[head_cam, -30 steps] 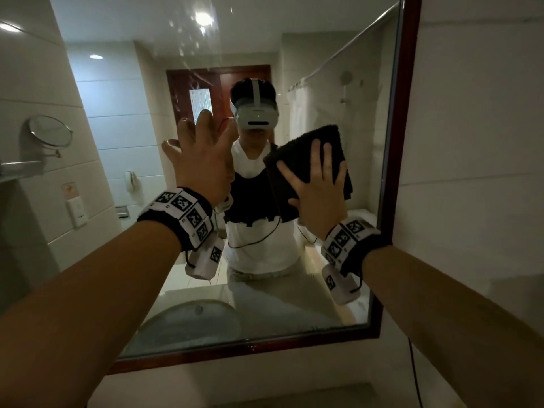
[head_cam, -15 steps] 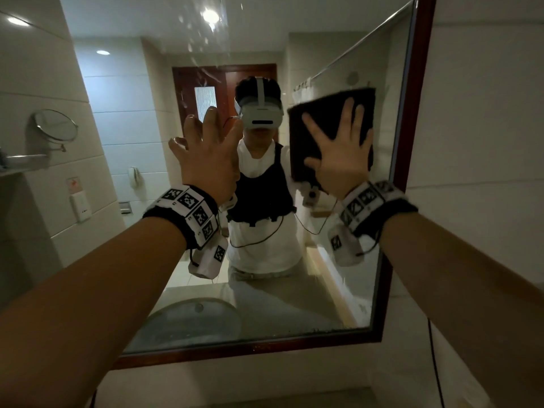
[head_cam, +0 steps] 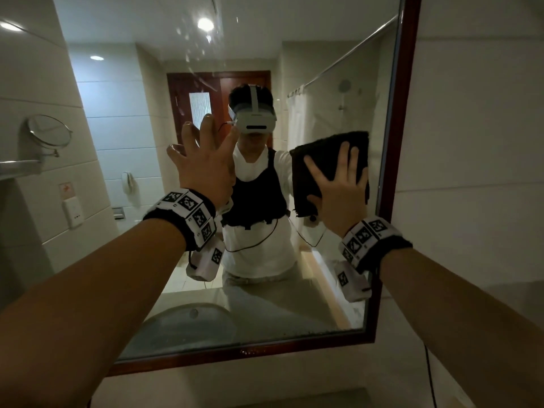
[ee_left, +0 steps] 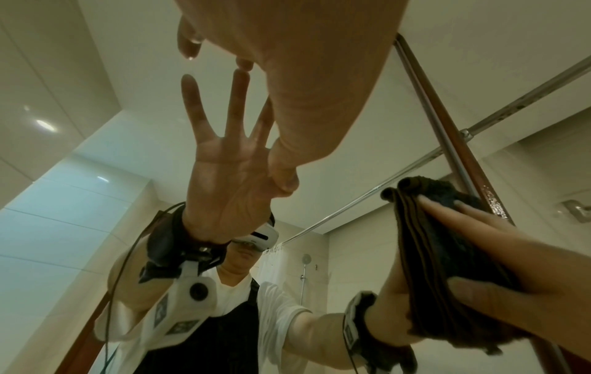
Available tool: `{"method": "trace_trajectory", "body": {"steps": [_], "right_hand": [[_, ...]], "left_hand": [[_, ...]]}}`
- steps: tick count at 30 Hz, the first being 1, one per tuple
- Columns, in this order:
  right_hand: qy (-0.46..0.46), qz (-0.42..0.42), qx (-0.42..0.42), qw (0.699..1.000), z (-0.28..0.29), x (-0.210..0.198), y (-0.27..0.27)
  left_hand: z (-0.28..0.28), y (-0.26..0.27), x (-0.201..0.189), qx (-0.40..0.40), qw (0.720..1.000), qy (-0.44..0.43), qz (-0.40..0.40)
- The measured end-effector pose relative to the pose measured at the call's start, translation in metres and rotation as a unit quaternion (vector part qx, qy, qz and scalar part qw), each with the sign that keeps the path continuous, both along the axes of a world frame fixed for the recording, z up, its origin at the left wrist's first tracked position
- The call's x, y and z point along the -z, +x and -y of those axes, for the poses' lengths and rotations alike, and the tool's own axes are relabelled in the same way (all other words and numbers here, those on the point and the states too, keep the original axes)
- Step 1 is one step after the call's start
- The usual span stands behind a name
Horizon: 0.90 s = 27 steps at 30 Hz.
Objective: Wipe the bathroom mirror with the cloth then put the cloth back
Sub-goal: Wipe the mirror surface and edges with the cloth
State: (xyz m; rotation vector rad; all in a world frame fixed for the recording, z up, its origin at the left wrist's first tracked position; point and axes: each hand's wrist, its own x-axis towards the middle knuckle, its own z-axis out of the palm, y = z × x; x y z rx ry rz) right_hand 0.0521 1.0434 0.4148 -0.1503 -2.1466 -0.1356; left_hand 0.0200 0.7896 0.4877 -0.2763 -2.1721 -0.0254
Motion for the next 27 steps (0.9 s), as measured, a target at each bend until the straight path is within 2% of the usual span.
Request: {"method": "trace_trajectory", "body": {"steps": [8, 14, 16, 21, 27], "right_hand": [[-0.032, -0.028, -0.008, 0.999, 0.008, -0.011, 0.010], [0.029, -0.080, -0.023, 0.996, -0.006, -0.013, 0.011], [0.023, -0.088, -0.037, 0.995, -0.006, -0.011, 0.011], [-0.010, -0.047, -0.032, 0.998, 0.003, -0.003, 0.015], [-0.019, -0.017, -0.048, 0.999, 0.010, 0.041, 0.013]], "left_hand": [[0.002, -0.001, 0.000, -0.004, 1.000, -0.004, 0.014], [0.002, -0.003, 0.001, 0.000, 1.000, 0.002, 0.014], [0.003, -0.004, 0.001, 0.003, 1.000, 0.001, 0.017], [0.004, -0.004, 0.001, 0.010, 1.000, 0.002, 0.015], [0.004, -0.003, 0.001, 0.009, 1.000, 0.000, 0.012]]}}
